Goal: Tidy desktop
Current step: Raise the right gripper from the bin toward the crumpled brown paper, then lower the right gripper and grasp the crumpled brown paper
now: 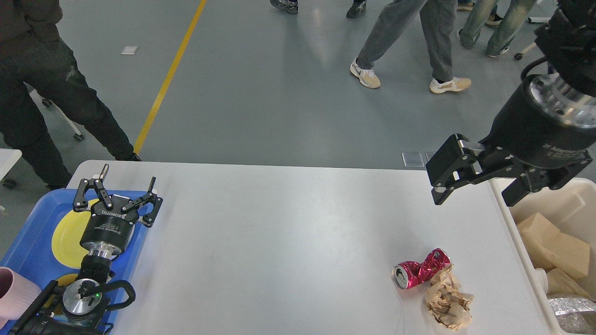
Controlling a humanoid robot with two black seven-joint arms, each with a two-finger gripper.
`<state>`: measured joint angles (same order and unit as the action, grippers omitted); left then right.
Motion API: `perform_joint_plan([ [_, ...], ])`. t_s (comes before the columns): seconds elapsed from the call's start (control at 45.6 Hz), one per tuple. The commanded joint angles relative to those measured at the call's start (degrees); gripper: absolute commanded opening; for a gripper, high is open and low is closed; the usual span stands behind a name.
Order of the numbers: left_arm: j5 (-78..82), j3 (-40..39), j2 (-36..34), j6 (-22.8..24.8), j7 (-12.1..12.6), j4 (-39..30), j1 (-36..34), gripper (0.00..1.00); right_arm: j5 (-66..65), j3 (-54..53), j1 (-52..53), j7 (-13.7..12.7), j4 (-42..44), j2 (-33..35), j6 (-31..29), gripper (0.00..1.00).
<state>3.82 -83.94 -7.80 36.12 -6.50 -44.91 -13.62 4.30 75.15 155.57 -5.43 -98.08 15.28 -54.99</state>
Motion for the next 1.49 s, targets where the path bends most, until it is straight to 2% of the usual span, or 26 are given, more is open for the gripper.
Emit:
perform_joint_plan([
  [0.0,0.0,0.0,0.1,0.1,0.0,0.0,0.0,0.97,-0.3,0.2,-2.1,0.0,0.5,0.0,0.4,1.0],
  [0.088,0.0,0.0,0.0,0.1,0.0,0.0,0.0,0.97,-0.4,0.0,-6.1,-0.1,1.3,-0.3,3.3,1.0],
  [0.373,0.0,0.0,0.1,0.1,0.0,0.0,0.0,0.97,0.1,0.1,-29.4,-0.2,5.4,0.0,23.7,1.0],
  [0.614,0.0,0.0,0.1,0.1,0.0,0.0,0.0,0.97,-0.4,0.1,-48.7,-0.5,10.4,-4.3,34.1,1.0],
  [0.987,0.0,0.0,0.1,0.1,0.0,0.0,0.0,0.97,0.3,-1.4,-65.6,-0.5,17.9,-5.0,41.5,1.0],
  [1.272,0.0,0.0,0.1,0.1,0.0,0.0,0.0,0.97,4.1,-7.0,-75.8,-0.5,25.3,-5.0,42.7,1.0],
  [1.469,0.0,0.0,0.1,0.2,0.0,0.0,0.0,0.97,5.4,-7.2,-79.1,-0.5,29.9,-5.0,43.7,1.0],
])
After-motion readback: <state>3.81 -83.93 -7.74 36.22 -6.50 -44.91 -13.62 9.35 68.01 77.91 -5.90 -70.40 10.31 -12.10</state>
